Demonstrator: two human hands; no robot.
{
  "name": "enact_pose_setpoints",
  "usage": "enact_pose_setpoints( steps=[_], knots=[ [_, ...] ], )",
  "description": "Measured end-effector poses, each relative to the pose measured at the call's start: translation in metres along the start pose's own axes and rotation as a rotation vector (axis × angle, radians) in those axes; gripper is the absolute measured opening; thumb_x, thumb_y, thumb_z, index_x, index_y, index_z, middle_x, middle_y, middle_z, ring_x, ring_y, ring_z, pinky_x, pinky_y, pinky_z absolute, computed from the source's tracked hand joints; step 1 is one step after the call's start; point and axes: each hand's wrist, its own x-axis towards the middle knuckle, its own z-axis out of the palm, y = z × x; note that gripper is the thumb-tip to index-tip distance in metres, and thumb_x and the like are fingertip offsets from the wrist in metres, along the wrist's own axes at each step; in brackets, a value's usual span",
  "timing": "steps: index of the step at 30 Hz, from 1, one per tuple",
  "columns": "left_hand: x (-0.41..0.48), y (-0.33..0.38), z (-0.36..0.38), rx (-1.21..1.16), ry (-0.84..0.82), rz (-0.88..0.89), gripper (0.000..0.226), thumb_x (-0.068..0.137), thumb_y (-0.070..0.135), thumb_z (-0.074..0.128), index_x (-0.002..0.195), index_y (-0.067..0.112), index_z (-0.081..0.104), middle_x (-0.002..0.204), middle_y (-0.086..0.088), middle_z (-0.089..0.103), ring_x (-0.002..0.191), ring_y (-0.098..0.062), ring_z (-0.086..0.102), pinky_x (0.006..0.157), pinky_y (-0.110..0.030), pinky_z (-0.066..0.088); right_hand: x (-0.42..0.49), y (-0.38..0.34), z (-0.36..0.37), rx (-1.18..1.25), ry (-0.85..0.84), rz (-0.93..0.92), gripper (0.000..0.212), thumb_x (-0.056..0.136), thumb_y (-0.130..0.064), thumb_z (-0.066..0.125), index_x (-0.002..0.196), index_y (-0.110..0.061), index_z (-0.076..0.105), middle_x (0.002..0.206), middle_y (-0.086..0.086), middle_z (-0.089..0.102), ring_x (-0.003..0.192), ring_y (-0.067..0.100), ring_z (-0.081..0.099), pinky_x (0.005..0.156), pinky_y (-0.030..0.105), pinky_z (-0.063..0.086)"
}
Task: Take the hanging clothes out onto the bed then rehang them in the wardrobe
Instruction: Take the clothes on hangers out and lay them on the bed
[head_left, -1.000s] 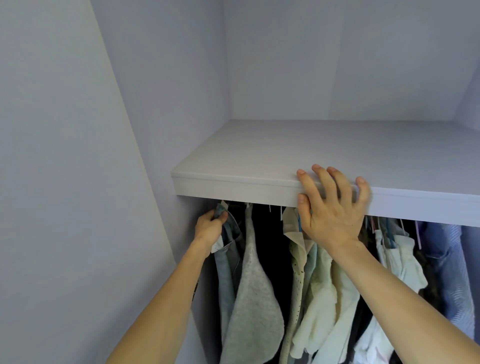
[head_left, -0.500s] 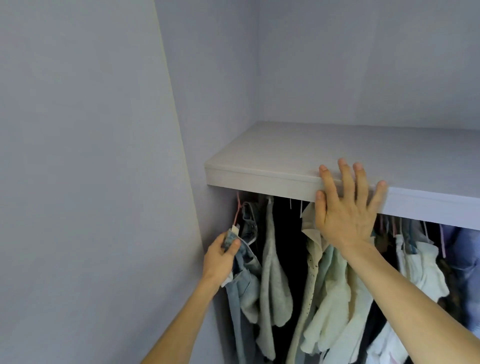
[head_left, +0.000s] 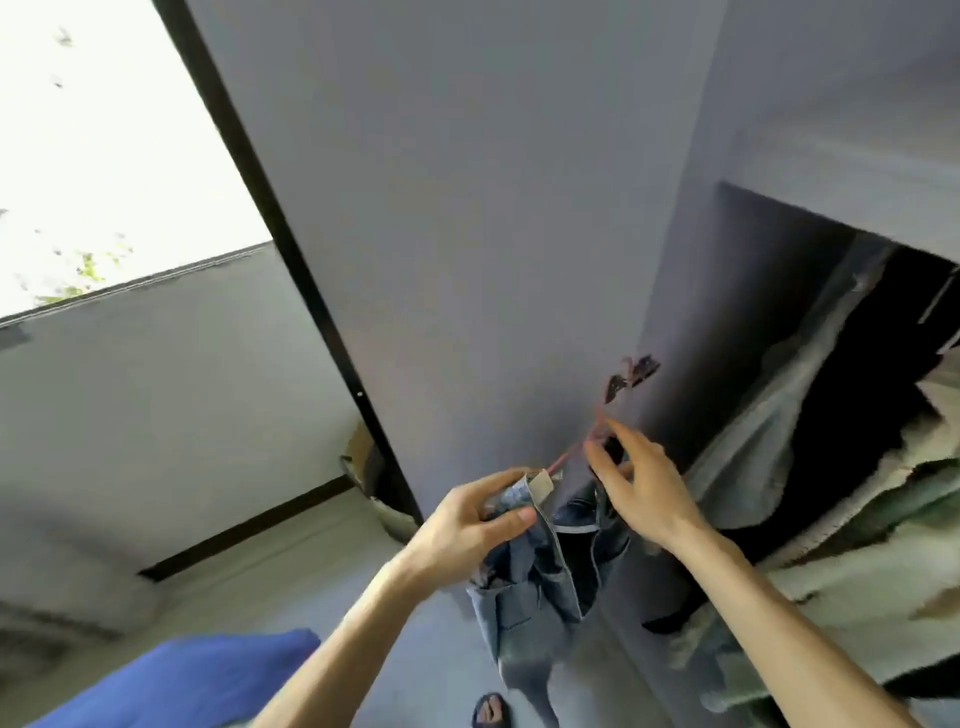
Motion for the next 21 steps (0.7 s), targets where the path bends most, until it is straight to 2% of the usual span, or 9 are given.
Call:
enact_pose_setpoints(
  steps=[2,4,7,10,12,14,16,19,21],
  knots=[
    [-0.047,-0.015,-0.012,0.016,0.072,-0.057,0.038,0.097,0.016,0.064,0.131,0.034,0.062,0.116,0.004,0.072,0.103,-0.011,0.068,0.094,-0.032,0.055,-0.003,-0.018,0.032,-0.034,-0.125,-0.072,0.038,0.091,-0.064,0.036,0.092,-0.033,0.06,0.098,-0.009,0.065,0.073,0.005,0.06,0.073,0.032,0.045],
    [-0.093,-0.03,-0.025,0.046,0.161,-0.112,0.039,0.097,0.017,0.064,0.13,0.038,0.062,0.111,0.001,0.07,0.095,-0.01,0.062,0.096,-0.039,0.053,-0.008,-0.041,0.065,-0.041,-0.217,-0.128,0.048,0.091,-0.067,0.032,0.077,-0.028,0.056,0.081,-0.008,0.061,0.074,0.016,0.059,0.072,0.038,0.047],
    [-0.164,-0.044,-0.047,0.097,0.277,-0.21,0.041,0.097,0.02,0.064,0.131,0.043,0.06,0.104,-0.009,0.072,0.088,-0.007,0.058,0.095,-0.034,0.052,-0.023,-0.084,0.115,-0.044,-0.301,-0.316,0.052,0.093,-0.067,0.03,0.079,-0.025,0.057,0.077,-0.007,0.055,0.073,0.015,0.057,0.069,0.041,0.047],
    [-0.226,-0.046,-0.068,0.198,0.386,-0.319,0.038,0.097,0.026,0.063,0.128,0.049,0.06,0.07,0.014,0.056,0.064,-0.002,0.042,0.065,-0.017,0.04,-0.044,-0.136,0.153,-0.032,-0.396,-0.484,0.04,0.096,-0.057,0.031,0.079,-0.026,0.052,0.076,-0.009,0.048,0.071,0.013,0.051,0.066,0.033,0.038],
    [-0.264,-0.046,-0.08,0.27,0.453,-0.422,0.036,0.095,0.038,0.065,0.127,0.054,0.058,0.061,0.018,0.047,0.06,-0.003,0.041,0.061,-0.018,0.034,-0.057,-0.171,0.175,-0.039,-0.439,-0.584,0.044,0.096,-0.055,0.029,0.087,-0.023,0.057,0.079,-0.009,0.048,0.076,0.016,0.053,0.068,0.034,0.039],
    [-0.295,-0.047,-0.092,0.338,0.462,-0.522,0.041,0.088,0.062,0.062,0.127,0.063,0.051,0.077,0.021,0.06,0.073,-0.001,0.055,0.073,-0.022,0.045,-0.071,-0.201,0.195,-0.044,-0.49,-0.676,0.048,0.096,-0.057,0.028,0.095,-0.022,0.061,0.085,-0.009,0.05,0.082,0.019,0.058,0.071,0.037,0.045],
    [-0.323,-0.046,-0.103,0.394,0.442,-0.651,0.049,0.079,0.081,0.052,0.126,0.066,0.046,0.11,0.02,0.067,0.103,-0.005,0.062,0.093,-0.033,0.051,-0.085,-0.229,0.216,-0.09,-0.519,-0.757,0.05,0.096,-0.06,0.025,0.101,-0.024,0.061,0.093,-0.009,0.054,0.088,0.019,0.06,0.072,0.038,0.047],
    [-0.35,-0.043,-0.122,0.573,0.486,-0.796,0.044,0.082,0.077,0.049,0.122,0.058,0.052,0.111,0.014,0.064,0.107,-0.011,0.056,0.093,-0.033,0.048,-0.103,-0.267,0.244,-0.146,-0.509,-0.866,0.049,0.097,-0.061,0.023,0.101,-0.027,0.058,0.097,-0.009,0.054,0.09,0.019,0.061,0.068,0.034,0.043],
    [-0.359,-0.039,-0.133,0.634,0.6,-0.781,0.04,0.083,0.07,0.053,0.118,0.052,0.058,0.113,0.01,0.056,0.111,-0.01,0.051,0.096,-0.034,0.046,-0.112,-0.291,0.261,-0.165,-0.514,-0.915,0.043,0.1,-0.058,0.026,0.096,-0.026,0.056,0.094,-0.01,0.052,0.088,0.019,0.06,0.066,0.032,0.038]
  ],
)
